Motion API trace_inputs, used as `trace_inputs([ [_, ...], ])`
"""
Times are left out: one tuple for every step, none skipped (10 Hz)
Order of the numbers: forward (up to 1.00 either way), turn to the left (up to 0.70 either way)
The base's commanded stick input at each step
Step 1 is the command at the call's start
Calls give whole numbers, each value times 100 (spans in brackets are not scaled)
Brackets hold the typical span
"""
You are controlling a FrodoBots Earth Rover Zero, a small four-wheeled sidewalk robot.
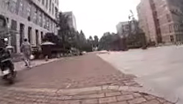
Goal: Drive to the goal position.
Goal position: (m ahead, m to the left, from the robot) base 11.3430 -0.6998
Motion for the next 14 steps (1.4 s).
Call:
trace_inputs([
  [70, 14],
  [70, 14],
  [70, 14],
  [70, 14],
  [70, 14],
  [70, 14],
  [70, 14],
  [70, 14],
  [70, 14],
  [70, 14],
  [69, 14],
  [68, 14],
  [58, 24],
  [48, 29],
])
